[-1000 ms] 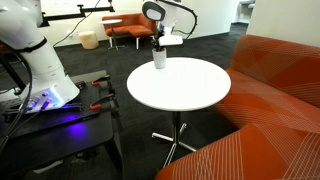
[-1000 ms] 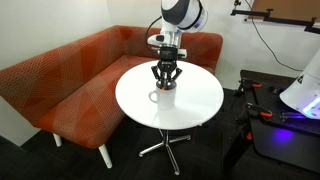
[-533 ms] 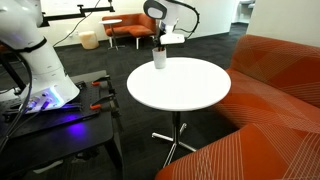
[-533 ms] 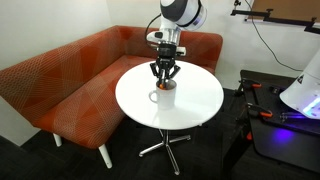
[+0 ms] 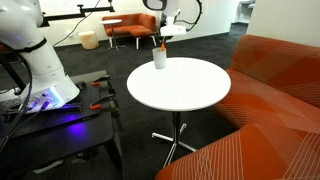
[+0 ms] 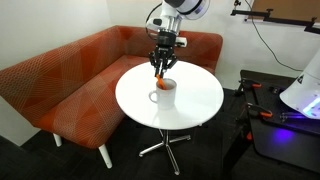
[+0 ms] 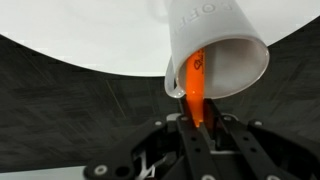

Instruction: Put the orange marker from the white cup on the table

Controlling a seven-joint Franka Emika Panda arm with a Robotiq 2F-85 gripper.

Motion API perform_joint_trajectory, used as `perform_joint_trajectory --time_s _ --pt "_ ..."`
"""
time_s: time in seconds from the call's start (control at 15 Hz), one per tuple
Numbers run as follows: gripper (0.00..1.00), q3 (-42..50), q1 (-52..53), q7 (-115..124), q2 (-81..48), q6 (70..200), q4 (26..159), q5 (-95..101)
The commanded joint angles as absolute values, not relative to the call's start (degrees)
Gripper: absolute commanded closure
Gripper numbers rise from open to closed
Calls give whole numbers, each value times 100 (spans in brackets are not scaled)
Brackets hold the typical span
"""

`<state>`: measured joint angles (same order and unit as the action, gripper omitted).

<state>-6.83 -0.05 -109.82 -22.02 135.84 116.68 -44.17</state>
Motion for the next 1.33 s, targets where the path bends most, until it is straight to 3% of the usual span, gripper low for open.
perform_joint_trajectory --time_s 0.0,0.67,1.27 --pt "95 -743 -131 -10820 -1564 13550 12051 -4489" --pt "95 -593 -53 -11019 -248 13040 12735 -4952" --pt "95 -559 53 -11422 -141 13196 13099 -5165"
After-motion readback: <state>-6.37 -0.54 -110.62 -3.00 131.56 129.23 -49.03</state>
